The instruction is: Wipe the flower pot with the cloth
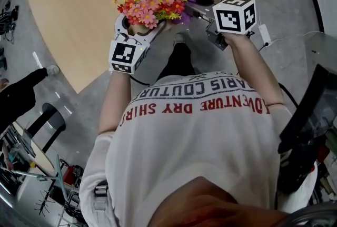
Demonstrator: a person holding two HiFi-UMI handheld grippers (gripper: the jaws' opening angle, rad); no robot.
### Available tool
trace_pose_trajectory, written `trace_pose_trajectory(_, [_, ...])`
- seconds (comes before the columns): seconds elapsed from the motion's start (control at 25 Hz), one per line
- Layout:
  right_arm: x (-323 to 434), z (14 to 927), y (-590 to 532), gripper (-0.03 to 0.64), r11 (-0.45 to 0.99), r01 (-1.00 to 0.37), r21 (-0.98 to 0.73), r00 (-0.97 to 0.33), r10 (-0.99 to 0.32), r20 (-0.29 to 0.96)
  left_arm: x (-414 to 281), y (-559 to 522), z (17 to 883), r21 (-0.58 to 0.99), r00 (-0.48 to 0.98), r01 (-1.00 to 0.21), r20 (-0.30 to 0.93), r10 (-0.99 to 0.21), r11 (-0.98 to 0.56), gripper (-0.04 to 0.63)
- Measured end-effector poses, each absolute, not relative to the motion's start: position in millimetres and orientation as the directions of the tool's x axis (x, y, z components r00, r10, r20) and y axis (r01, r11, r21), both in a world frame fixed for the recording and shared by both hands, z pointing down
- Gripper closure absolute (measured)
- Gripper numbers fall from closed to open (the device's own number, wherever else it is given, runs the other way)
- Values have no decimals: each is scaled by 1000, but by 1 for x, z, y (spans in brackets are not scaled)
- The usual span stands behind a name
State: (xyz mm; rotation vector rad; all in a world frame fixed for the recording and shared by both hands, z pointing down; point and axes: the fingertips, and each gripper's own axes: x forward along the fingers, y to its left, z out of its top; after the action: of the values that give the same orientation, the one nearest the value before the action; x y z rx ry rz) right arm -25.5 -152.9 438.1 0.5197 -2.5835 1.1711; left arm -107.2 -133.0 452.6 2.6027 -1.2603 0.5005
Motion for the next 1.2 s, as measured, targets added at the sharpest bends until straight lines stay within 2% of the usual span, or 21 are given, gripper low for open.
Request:
trace_pose_trajectory(0.24, [-38, 423, -177, 566, 640, -396, -659, -916, -223, 334, -118, -137, 451, 40, 638, -730, 397, -659, -682, 161])
trace_pose_trajectory(0.44, [-49, 426, -182, 566, 678, -379, -630, -917, -183, 355, -118, -136, 452, 44, 684, -680, 400, -611, -732, 161])
trace_pose_trajectory(0.8, [-61, 438, -187, 568, 672, -365, -644, -914, -126, 386, -120, -137, 449, 48, 700, -667, 381, -604, -743, 161])
trace_pose_trajectory(1.04, [-57, 468, -186, 569, 652, -472, -594, -830, -102, 548, -119, -136, 446, 49, 703, -666, 378, -603, -745, 161])
trace_pose_trajectory(1.2, [-56, 481, -183, 569, 641, -499, -583, -794, -69, 604, -119, -136, 447, 48, 702, -665, 379, -603, -745, 161])
